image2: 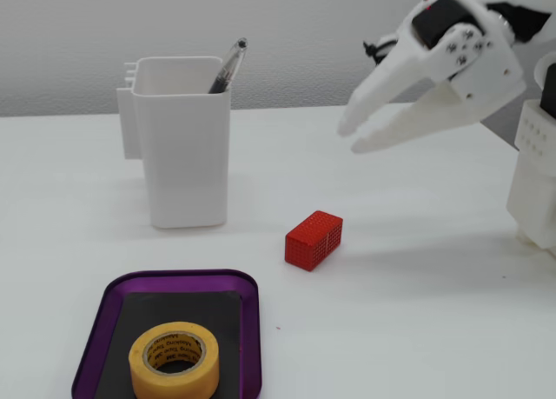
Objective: Remove the yellow tape from the box.
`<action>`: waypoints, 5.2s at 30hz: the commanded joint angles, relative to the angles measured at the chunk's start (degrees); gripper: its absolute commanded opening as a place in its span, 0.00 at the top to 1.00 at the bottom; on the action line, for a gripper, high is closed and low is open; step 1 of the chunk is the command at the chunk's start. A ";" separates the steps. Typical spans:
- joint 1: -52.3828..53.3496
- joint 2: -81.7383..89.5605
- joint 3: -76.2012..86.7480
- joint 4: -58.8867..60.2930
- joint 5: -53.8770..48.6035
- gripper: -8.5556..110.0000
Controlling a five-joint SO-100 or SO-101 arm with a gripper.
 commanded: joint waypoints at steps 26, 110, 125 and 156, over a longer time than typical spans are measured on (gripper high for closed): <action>-26.02 -97.12 -85.43 13.10 1.05 0.82; -16.08 -43.24 -18.37 -4.66 2.20 0.93; -13.97 -37.88 3.52 -18.28 2.46 0.93; -4.92 21.62 4.22 7.91 14.15 0.81</action>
